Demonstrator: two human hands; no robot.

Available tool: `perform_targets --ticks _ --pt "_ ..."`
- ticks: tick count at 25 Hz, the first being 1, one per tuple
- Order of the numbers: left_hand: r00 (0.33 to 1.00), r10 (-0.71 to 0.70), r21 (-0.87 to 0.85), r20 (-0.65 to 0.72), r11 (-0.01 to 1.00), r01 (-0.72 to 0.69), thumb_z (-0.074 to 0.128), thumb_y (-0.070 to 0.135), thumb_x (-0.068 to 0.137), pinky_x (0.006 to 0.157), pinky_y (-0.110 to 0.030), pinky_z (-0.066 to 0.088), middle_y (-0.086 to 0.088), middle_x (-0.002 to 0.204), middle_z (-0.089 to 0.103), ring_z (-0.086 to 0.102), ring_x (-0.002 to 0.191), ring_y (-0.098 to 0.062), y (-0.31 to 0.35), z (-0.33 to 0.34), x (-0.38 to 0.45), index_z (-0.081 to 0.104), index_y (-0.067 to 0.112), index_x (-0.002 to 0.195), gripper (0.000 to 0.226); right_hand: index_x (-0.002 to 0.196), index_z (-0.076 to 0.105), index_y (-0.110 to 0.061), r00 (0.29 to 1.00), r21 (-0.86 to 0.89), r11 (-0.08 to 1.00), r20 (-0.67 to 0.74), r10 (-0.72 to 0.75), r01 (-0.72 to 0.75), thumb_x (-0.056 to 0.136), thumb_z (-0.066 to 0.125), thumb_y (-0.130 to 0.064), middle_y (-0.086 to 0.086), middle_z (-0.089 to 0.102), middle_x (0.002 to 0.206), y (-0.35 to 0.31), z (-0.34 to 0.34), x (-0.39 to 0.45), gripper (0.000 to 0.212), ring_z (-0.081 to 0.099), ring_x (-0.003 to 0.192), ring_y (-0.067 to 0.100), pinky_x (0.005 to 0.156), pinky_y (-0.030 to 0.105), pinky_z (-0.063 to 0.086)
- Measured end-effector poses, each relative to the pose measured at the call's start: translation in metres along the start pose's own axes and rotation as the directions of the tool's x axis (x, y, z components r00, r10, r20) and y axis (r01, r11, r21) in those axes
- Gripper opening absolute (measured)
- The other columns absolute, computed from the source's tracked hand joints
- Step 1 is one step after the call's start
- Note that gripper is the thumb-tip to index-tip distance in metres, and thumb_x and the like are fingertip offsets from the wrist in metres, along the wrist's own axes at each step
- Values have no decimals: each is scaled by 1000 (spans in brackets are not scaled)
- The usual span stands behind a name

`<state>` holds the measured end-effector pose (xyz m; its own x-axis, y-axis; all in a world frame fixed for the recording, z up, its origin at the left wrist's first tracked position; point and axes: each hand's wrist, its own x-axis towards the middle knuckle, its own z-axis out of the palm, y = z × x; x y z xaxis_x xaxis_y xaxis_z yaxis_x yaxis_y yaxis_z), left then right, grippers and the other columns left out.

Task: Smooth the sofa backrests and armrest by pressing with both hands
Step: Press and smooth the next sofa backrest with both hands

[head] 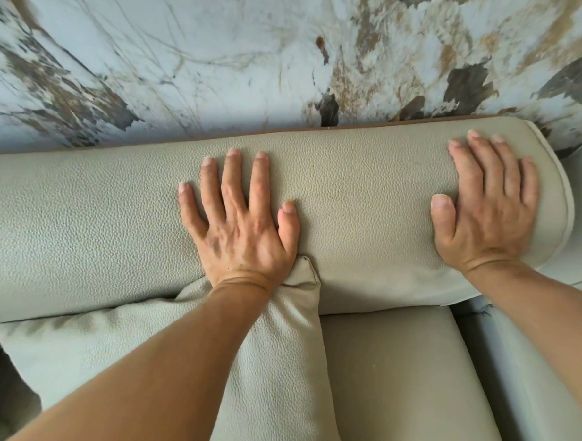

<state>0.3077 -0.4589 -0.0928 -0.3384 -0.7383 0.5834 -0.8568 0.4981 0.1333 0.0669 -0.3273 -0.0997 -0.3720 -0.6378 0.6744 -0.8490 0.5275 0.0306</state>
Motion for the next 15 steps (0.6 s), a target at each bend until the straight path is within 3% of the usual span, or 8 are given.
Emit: perform_targets --ticks 9,15 --pt "1000 -6 -28 25 1000 7 29 51 92 115 -55 9 -11 149 42 29 141 -35 2 0 1 40 22 145 61 146 33 -18 1000 15 1000 -20 -2 3 95 16 -50 9 38 151 1 -4 -2 63 29 142 29 115 50 18" --pt "997 -4 -42 80 999 8 32 50 91 115 -55 8 -10 151 40 27 142 -34 5 -6 -2 40 22 145 62 147 31 -17 999 -1 1000 45 3 -3 97 17 -52 9 37 152 5 -5 -1 62 29 142 30 113 52 20"
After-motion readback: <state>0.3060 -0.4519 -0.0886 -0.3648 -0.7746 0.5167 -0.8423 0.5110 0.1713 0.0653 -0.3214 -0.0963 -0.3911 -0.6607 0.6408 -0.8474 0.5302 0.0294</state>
